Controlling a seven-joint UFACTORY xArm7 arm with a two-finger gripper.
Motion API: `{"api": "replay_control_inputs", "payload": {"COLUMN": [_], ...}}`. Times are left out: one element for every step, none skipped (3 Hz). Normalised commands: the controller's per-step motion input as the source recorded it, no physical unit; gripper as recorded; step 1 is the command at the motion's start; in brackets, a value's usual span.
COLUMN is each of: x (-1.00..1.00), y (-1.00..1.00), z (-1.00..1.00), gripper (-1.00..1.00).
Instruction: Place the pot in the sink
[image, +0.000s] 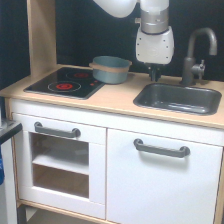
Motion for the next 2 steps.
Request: {"api": "replay_control_inputs", "payload": {"x": [-0.11,-0.10], "y": [-0.07,-0.08], "z": [0.36,0.47], "gripper": [0.99,1.00]}}
